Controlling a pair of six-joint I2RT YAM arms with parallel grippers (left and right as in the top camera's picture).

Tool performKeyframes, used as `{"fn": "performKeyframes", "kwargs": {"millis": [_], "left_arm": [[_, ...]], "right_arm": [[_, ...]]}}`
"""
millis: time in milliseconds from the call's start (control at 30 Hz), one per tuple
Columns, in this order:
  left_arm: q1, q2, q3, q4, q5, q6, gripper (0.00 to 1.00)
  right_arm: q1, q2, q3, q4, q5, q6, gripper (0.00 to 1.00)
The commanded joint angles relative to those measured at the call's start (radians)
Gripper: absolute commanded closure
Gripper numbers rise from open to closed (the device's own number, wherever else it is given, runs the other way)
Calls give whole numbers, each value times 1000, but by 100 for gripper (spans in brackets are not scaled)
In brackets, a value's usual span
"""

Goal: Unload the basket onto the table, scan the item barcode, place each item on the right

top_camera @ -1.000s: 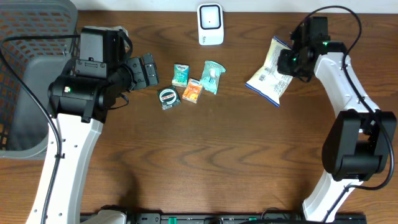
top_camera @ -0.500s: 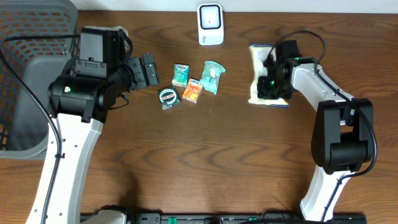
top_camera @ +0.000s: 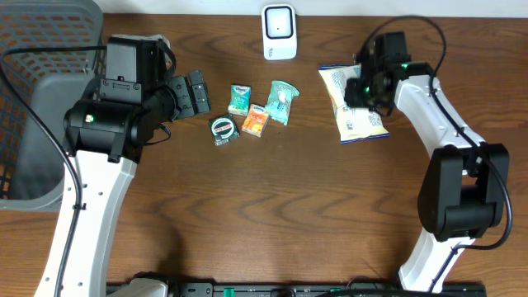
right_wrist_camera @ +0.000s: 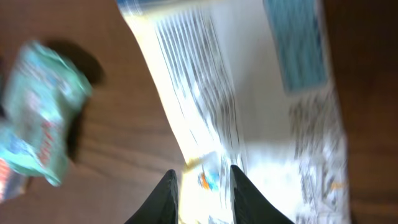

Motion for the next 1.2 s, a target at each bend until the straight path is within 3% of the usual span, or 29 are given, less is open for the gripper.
{"fn": "performKeyframes", "kwargs": {"millis": [0,233,533,600,800,967,1067,1133,1167], "left_arm": [[2,-1,8,-3,-13,6,2],[2,-1,8,-3,-13,6,2],[2,-1,8,-3,-13,6,2],[2,-1,8,-3,-13,6,2],[2,-1,8,-3,-13,6,2],[2,-1,8,-3,-13,6,2],[2,-1,8,-3,-13,6,2],[2,-1,8,-3,-13,6,2],[2,-1,8,-3,-13,6,2]], "right_arm": [[-2,-26,16,74,25,32,73],[0,34,16,252,60,95,75],[0,160,16,207,50,90,81],[-4,130,19,204,51,89,77],[-67,-63,34,157,59,89,48],[-150,-102,32,90,66,34,36],[-187,-64,32,53,60,25,35],[-211,-12,32,39,-62,-27,32],[-222,31,32,35,-222,-94,27]]}}
